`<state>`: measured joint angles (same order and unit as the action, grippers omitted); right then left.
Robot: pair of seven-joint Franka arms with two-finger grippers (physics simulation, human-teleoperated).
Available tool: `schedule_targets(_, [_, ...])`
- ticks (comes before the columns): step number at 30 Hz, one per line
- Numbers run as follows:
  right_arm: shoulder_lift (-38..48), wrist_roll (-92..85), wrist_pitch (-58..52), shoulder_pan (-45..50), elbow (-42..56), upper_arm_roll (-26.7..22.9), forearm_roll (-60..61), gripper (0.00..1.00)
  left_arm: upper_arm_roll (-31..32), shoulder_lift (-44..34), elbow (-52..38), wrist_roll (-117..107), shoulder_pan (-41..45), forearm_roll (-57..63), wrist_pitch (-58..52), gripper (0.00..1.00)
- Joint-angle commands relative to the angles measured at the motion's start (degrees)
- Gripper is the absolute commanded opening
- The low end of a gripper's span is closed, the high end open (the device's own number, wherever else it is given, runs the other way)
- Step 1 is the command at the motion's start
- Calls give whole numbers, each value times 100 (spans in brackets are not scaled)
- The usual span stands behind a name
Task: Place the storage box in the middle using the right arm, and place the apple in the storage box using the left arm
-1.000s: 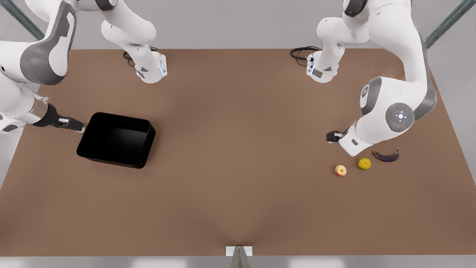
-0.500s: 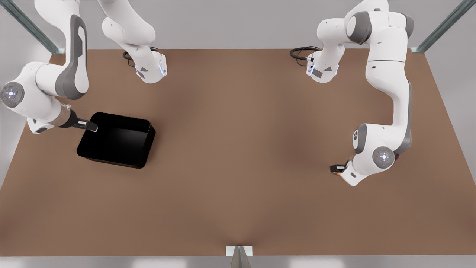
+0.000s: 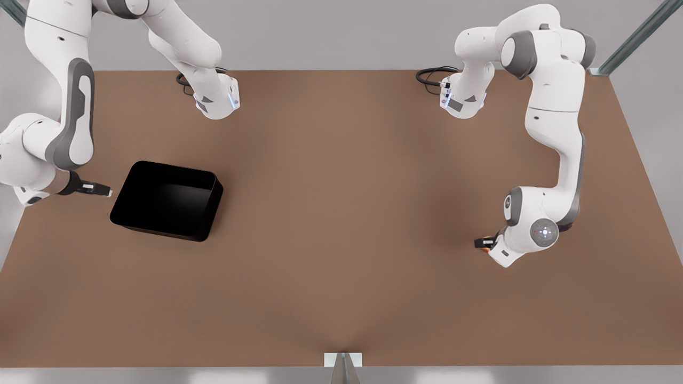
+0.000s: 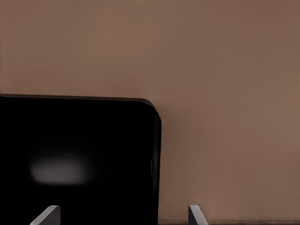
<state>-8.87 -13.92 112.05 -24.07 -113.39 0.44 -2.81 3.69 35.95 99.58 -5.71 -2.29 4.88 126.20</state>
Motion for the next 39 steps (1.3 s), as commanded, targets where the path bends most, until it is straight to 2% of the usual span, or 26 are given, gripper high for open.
schedule_targets(1, [34,3,27,-10,-69,0,0,100,0,17,0,0,-9,-4,1,100])
schedule_targets(4, [-71,-471,589,-185,-412,-9,0,100,0,114,70,0,-61,4,124,100])
schedule_targets(7, [421,-419,1099,-221,-1352,0,9,100,0,176,79,0,-97,4,124,100])
schedule_targets(9, [404,-375,1662,-229,-1748,0,9,100,0,211,79,0,-97,4,124,100])
schedule_targets(13, [61,-585,2066,-361,-1713,-9,0,100,26,264,88,-9,-79,-31,124,100])
schedule_targets(17, [-194,-1517,2189,-432,-1713,-17,-35,100,44,272,88,0,-88,-31,124,100])
schedule_targets(26, [-669,-1517,2690,-432,-1871,-17,-44,100,44,255,88,0,-105,-31,124,100])
schedule_targets(27, [-660,-1517,2655,-432,-1862,-17,-44,85,53,255,88,0,-105,-31,124,100])
schedule_targets(28, [-616,-1517,2611,-432,-1854,-17,-44,47,44,264,88,0,-97,-31,168,100])
schedule_targets(29, [-581,-1517,2479,-432,-1827,-17,-44,27,44,264,88,0,-97,-31,159,100])
schedule_targets(30, [-554,-1517,2444,-432,-1827,-9,-44,21,53,264,88,0,-97,-31,168,100])
schedule_targets(39, [-607,-1561,2435,-432,-1810,-9,-44,21,62,334,35,26,-88,-22,335,100])
